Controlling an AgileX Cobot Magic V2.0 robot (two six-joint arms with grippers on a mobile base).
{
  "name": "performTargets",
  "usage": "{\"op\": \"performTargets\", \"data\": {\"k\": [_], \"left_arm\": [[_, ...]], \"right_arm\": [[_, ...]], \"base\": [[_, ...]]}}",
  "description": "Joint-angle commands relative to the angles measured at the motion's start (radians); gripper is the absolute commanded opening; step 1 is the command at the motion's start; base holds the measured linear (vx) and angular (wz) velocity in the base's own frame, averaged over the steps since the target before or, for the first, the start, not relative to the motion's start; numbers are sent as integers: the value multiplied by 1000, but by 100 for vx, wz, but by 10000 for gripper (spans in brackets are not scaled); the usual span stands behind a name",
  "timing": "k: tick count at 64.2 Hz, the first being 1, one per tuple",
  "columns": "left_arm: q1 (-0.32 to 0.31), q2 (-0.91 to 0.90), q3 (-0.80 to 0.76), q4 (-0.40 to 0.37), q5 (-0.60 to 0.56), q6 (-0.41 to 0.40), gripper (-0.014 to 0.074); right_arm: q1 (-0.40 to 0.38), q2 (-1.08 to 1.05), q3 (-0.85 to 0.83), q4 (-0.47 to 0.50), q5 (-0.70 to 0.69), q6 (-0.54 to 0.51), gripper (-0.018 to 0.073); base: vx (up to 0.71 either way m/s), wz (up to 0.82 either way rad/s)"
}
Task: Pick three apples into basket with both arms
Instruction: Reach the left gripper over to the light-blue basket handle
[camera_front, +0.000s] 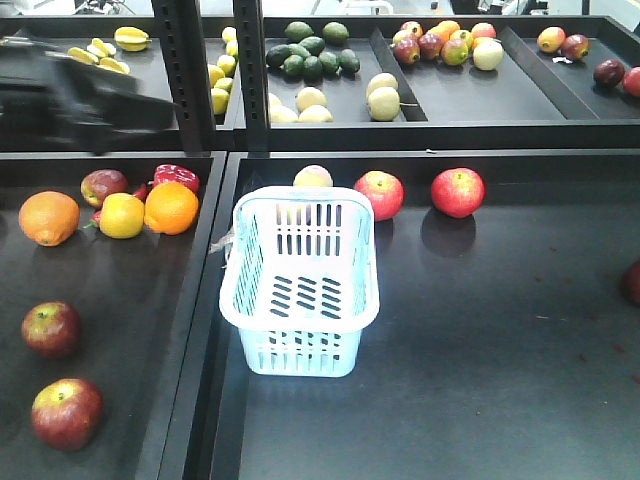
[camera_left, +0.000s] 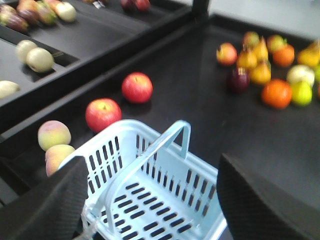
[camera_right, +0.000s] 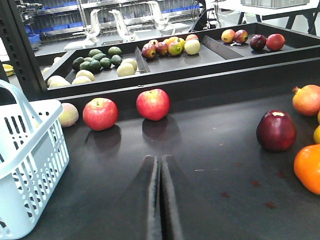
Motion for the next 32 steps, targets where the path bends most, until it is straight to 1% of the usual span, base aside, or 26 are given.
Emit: {"op": "performTargets", "data": {"k": [1, 4, 14, 19, 27, 32], "left_arm": [[-47, 69, -132, 22, 1, 4, 523], [-71, 120, -185, 49, 5, 3, 523], [-122, 260, -338, 103, 18, 3, 523], [-146, 317, -405, 150, 24, 3, 523], [-173, 390, -487, 228, 20, 2, 523], [-181, 427, -517, 243, 24, -4, 523]], "right_arm": [[-5, -11, 15, -10, -75, -5, -1], [-5, -11, 15, -10, -75, -5, -1], [-5, -11, 15, -10, -75, -5, -1], [-5, -11, 15, -10, -75, -5, -1], [-5, -11, 15, -10, -75, -5, -1], [-5, -11, 15, -10, -75, -5, -1]], "base": [[0, 0], [0, 0], [0, 0], [0, 0], [0, 0], [0, 0]]}}
